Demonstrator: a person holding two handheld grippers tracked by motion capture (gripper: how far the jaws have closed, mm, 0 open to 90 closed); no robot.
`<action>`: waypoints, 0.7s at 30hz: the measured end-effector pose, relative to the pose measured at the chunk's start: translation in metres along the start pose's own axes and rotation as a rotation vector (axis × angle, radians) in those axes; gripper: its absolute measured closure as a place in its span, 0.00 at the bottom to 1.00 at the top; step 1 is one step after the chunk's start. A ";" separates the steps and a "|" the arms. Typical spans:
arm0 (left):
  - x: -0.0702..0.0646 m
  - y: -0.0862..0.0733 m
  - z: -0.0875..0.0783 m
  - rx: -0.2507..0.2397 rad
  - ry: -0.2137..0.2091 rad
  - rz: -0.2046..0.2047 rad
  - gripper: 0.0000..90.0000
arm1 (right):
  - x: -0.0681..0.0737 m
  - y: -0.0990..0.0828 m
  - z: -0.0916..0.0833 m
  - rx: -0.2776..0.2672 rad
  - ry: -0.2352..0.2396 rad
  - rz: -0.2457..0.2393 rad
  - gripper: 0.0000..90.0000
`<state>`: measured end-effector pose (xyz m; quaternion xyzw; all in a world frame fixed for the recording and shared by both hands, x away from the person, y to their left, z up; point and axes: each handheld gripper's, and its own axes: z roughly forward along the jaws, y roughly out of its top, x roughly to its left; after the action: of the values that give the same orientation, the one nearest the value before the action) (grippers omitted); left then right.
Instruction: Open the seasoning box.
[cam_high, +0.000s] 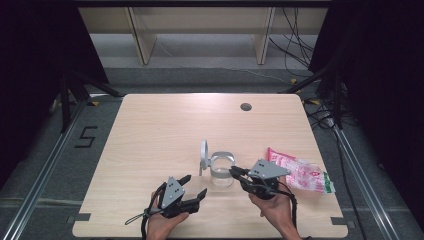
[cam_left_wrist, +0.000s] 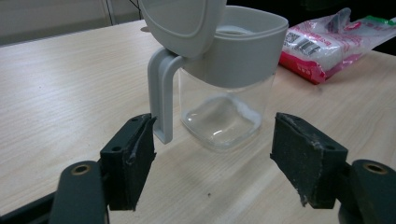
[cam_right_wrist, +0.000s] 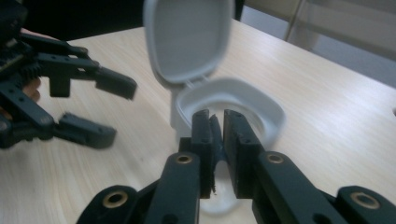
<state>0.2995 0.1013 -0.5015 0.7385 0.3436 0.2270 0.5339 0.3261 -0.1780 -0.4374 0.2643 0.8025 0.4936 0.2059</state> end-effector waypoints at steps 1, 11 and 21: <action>0.000 0.000 0.000 0.001 -0.001 0.005 0.33 | 0.000 -0.005 -0.005 0.019 0.008 0.038 0.90; 0.000 0.000 0.001 -0.002 -0.017 0.036 0.33 | -0.008 -0.038 -0.049 0.050 -0.087 0.103 0.85; -0.001 -0.002 0.002 0.001 -0.007 -0.001 0.32 | -0.020 -0.067 -0.083 0.144 -0.187 0.137 1.00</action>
<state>0.3000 0.1001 -0.5039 0.7395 0.3422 0.2239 0.5347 0.2778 -0.2726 -0.4604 0.3775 0.7934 0.4206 0.2262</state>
